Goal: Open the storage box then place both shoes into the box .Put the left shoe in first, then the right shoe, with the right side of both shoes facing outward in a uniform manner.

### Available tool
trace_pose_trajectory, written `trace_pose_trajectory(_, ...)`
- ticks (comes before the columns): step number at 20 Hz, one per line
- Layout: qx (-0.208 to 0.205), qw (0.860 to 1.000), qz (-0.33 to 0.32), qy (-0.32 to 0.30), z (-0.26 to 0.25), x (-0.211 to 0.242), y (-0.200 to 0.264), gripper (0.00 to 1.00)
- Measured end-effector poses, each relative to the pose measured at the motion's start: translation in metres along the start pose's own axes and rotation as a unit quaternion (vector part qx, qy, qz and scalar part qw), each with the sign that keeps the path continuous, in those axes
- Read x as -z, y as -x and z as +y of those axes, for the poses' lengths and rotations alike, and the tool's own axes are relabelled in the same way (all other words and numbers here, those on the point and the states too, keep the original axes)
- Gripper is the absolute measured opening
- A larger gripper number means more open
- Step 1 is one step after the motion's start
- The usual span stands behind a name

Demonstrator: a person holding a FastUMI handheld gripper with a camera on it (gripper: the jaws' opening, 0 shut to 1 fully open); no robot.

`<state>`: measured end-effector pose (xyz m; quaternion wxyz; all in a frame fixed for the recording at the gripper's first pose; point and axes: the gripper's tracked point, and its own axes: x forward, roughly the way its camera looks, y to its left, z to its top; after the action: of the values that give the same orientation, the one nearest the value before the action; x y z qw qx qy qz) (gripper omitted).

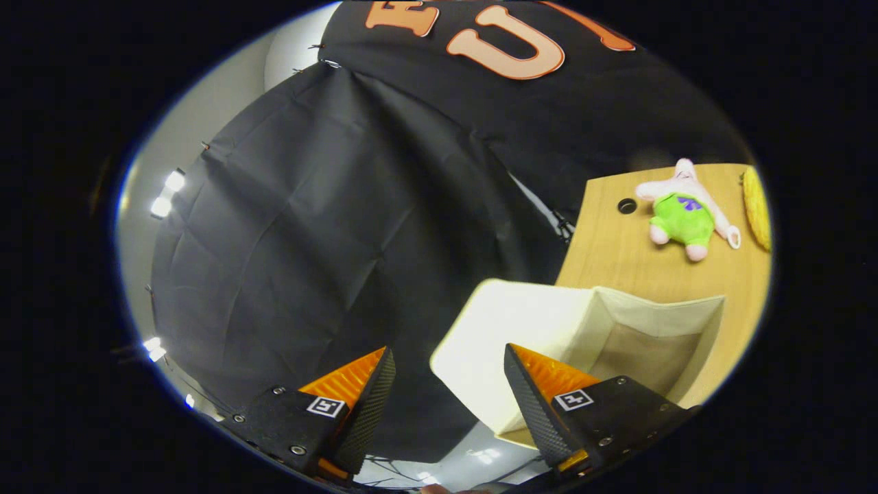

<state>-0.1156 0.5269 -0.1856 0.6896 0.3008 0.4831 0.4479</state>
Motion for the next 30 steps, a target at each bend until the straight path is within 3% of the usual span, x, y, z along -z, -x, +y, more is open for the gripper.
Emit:
trace_pose_trajectory(6, 0.149, 0.988, -0.039, 0.024, -0.136, 0.008, 0.073, 0.95)
trace_pose_trajectory(12, 0.296, 0.954, -0.051, 0.012, -0.263, 0.044, 0.161, 0.96)
trace_pose_trajectory(16, 0.363, 0.932, -0.017, -0.002, -0.322, 0.098, 0.21, 0.95)
trace_pose_trajectory(21, 0.389, 0.921, 0.021, -0.027, -0.361, 0.154, 0.238, 0.89)
trace_pose_trajectory(25, 0.367, 0.928, 0.041, -0.045, -0.373, 0.182, 0.232, 0.74)
trace_pose_trajectory(28, 0.383, 0.921, 0.061, -0.043, -0.391, 0.197, 0.226, 0.64)
trace_pose_trajectory(30, 0.369, 0.924, 0.062, -0.081, -0.395, 0.204, 0.214, 0.57)
